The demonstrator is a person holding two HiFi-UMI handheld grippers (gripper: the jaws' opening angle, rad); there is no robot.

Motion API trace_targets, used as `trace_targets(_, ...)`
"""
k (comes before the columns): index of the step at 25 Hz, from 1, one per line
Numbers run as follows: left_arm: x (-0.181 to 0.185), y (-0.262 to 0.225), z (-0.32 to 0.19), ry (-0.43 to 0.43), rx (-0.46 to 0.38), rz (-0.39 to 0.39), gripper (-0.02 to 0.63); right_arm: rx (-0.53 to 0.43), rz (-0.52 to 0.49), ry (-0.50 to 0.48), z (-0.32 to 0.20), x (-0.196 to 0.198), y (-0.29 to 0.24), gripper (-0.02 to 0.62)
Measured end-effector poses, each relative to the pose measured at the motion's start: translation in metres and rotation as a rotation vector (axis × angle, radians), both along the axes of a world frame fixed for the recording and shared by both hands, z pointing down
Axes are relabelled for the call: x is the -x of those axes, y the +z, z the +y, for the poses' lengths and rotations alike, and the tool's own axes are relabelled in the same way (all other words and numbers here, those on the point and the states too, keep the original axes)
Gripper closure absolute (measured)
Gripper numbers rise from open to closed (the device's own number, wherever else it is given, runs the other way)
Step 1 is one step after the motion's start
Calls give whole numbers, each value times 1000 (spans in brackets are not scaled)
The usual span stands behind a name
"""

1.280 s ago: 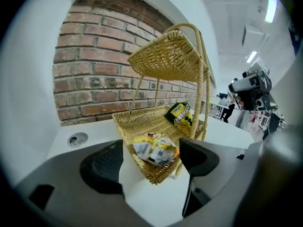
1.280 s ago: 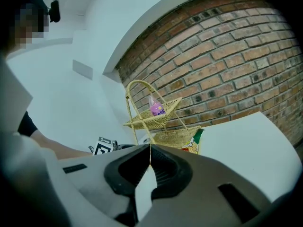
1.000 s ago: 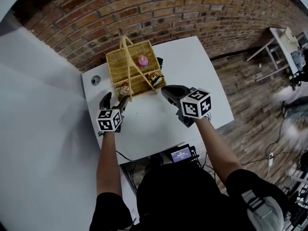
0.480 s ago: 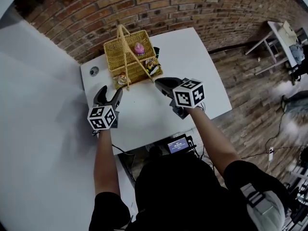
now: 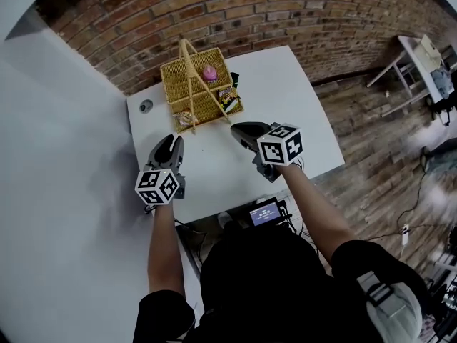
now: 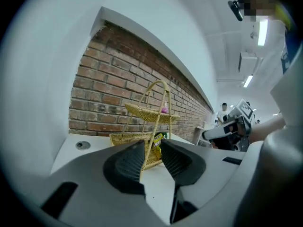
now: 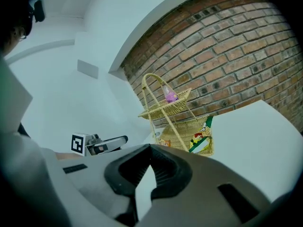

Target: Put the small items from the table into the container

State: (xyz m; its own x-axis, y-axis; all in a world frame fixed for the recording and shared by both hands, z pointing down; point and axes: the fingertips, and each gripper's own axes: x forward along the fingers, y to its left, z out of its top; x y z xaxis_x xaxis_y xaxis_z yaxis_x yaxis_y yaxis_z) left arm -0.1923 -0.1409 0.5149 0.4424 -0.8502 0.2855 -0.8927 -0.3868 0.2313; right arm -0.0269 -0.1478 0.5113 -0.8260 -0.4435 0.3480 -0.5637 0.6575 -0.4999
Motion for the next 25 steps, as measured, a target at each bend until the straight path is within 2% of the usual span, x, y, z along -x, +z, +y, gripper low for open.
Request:
trace_targets(3,-8,-12,12,4,-23,26,547,-10,-4,-14,8,1,-4,583)
trace_targets(7,-21,-15,30,41,-20,51,595,-20,-3,-36,20,3,-5,583)
trace_targets(14,-28,-8,55,54,-2,85,597,-22,10,-72,39,8,-1,583)
trace_targets(25,-34,-6,70,76,4,106,597,-3,-11,-54,44,4,0,583)
